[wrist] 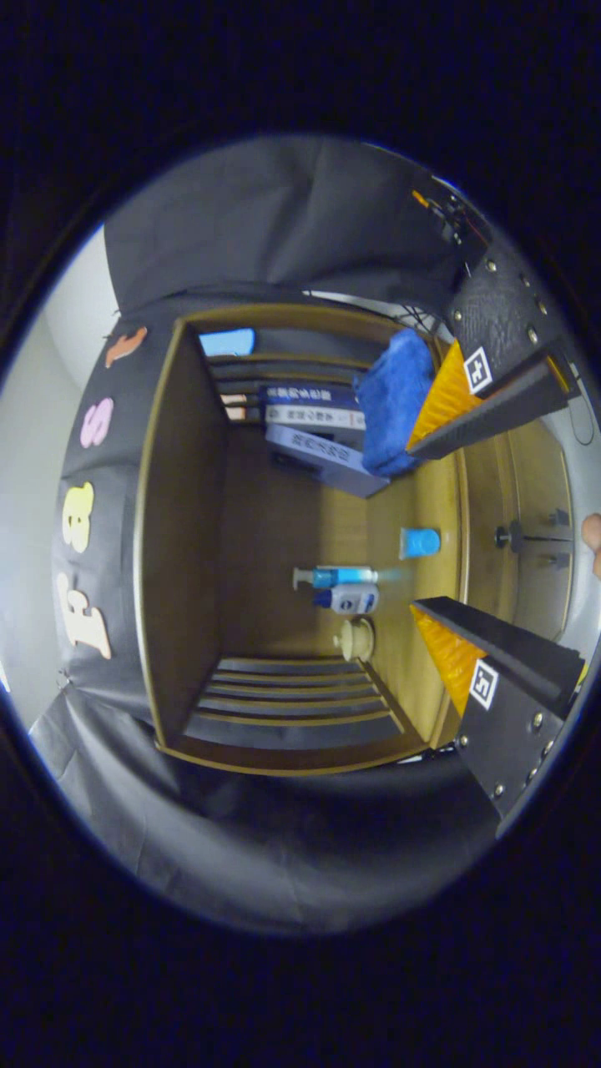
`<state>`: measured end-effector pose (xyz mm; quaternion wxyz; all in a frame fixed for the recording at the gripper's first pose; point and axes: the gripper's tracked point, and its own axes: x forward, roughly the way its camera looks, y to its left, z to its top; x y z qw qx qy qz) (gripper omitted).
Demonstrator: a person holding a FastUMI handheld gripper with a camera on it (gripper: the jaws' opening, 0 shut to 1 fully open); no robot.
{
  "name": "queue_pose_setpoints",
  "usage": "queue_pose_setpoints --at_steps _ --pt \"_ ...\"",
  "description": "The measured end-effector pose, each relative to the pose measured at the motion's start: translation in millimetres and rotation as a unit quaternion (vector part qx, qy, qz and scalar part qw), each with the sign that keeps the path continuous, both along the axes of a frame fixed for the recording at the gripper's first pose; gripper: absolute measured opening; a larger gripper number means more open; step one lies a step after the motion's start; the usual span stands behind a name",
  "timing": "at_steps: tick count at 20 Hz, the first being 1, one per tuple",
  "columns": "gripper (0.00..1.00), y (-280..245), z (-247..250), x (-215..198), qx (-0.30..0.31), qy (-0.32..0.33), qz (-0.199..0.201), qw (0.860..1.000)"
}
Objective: Pull open the drawer, take out the items inside it, and place them on the countertop above the cabinet.
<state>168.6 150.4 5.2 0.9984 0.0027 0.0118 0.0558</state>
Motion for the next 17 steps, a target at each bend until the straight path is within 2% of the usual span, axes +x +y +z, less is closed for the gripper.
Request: queue_pose_setpoints --at_steps 7,17 --pt "0.99 -76.1 37.1 -46.8 -0.029 -0.03 -0.082 0.996" --pt "0.99 -124.0 65.9 -88.0 -0.007 -0.079 -0.125 0.989"
